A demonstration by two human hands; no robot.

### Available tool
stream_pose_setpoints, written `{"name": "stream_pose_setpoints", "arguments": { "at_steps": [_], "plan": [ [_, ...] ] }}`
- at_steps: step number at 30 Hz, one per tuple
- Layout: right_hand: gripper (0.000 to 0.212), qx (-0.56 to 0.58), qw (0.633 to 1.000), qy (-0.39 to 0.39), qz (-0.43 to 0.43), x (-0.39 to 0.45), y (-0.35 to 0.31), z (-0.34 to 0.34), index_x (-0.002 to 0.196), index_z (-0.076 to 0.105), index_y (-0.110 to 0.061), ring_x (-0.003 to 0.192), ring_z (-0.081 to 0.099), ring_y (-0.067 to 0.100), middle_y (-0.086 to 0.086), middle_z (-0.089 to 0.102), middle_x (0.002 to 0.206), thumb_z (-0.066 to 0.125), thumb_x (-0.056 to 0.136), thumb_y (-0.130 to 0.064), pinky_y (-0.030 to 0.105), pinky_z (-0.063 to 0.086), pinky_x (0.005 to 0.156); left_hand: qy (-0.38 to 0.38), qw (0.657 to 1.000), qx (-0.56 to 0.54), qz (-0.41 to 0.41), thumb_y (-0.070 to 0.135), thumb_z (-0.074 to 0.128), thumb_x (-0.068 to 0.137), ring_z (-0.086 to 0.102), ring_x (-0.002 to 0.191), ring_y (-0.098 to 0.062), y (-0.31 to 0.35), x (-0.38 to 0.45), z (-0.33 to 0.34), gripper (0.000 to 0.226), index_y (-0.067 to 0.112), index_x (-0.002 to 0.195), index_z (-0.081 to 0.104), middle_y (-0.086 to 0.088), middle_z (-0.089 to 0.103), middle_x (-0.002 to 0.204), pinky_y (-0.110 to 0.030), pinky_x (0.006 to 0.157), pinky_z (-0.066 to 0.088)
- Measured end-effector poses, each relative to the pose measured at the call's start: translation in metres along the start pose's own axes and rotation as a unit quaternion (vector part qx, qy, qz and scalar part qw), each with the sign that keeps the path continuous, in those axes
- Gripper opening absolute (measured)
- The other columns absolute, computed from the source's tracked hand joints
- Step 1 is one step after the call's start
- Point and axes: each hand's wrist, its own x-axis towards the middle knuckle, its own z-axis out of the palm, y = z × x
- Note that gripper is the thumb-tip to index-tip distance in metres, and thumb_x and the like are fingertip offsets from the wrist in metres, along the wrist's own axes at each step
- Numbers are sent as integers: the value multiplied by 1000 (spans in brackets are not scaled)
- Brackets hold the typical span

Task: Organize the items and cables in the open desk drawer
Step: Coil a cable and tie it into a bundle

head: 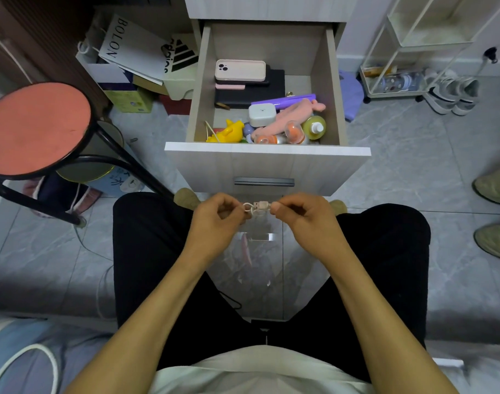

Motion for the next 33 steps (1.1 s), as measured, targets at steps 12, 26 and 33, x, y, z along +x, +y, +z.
{"name": "stream_pose_setpoints", "arguments": {
  "at_steps": [12,26,33],
  "plan": [
    [25,216,967,-71,118,6,8,10,118,67,-24,102,66,7,-9,71,110,57,96,-30,32,53,93,-34,996,-83,-14,-2,56,94,70,64,-12,21,-5,-14,12,3,83,59,0,72,69,-16,56,49],
    [16,90,993,-73,14,5,-1,15,87,72,-27,75,66,13,-3,70,75,60,95,-21,30,52,77,-21,985,-145,-95,4,67,87,69,67,-23,26,-7,-18,13,15,91,62,-9,73,78,-25,59,52],
    [16,93,995,-37,0,3,-6,15,86,68,-37,71,65,5,-14,71,77,62,93,-23,17,55,71,-73,992,-94,-49,13,69,89,73,76,-19,34,-14,-12,15,10,104,73,-4,75,83,-20,66,55]
  ]
}}
